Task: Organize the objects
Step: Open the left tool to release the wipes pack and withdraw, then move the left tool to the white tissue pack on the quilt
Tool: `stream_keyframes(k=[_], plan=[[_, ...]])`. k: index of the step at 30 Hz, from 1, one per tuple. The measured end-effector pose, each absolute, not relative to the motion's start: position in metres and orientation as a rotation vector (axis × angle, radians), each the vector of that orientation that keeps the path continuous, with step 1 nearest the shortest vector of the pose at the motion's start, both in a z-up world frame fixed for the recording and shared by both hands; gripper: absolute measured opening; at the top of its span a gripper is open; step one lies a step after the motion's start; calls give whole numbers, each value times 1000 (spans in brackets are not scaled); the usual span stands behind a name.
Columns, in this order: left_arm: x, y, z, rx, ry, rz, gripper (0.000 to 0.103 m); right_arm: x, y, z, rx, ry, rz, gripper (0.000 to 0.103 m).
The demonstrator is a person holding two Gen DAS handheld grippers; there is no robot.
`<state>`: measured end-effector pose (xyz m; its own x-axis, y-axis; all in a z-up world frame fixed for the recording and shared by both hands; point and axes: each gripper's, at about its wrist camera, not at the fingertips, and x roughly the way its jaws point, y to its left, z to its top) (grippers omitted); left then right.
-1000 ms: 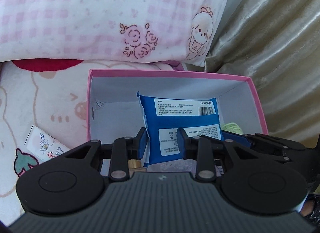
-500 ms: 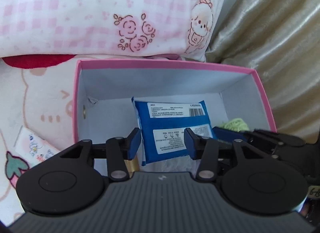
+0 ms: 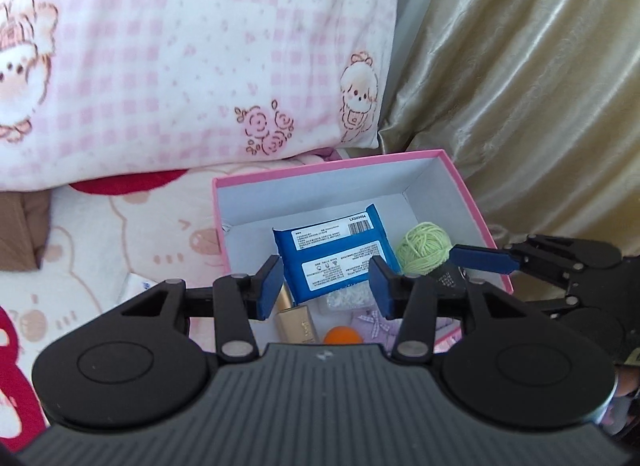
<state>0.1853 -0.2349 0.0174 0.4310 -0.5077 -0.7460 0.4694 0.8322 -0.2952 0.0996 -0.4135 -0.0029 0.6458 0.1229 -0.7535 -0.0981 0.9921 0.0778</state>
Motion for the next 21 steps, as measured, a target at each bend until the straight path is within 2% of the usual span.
stream_keyframes(k=[11, 14, 17, 21], plan=[[146, -180, 62, -92, 919, -628, 52, 41, -362, 65, -84, 759, 244, 63], [140, -165, 70, -127, 859, -670, 60, 31, -348, 76, -104, 719, 268, 69], [137, -153, 75, -136, 844, -667, 60, 26, -333, 82, -119, 688, 273, 84], [141, -131, 76, -163, 844, -644, 64, 26, -318, 83, -99, 666, 318, 89]])
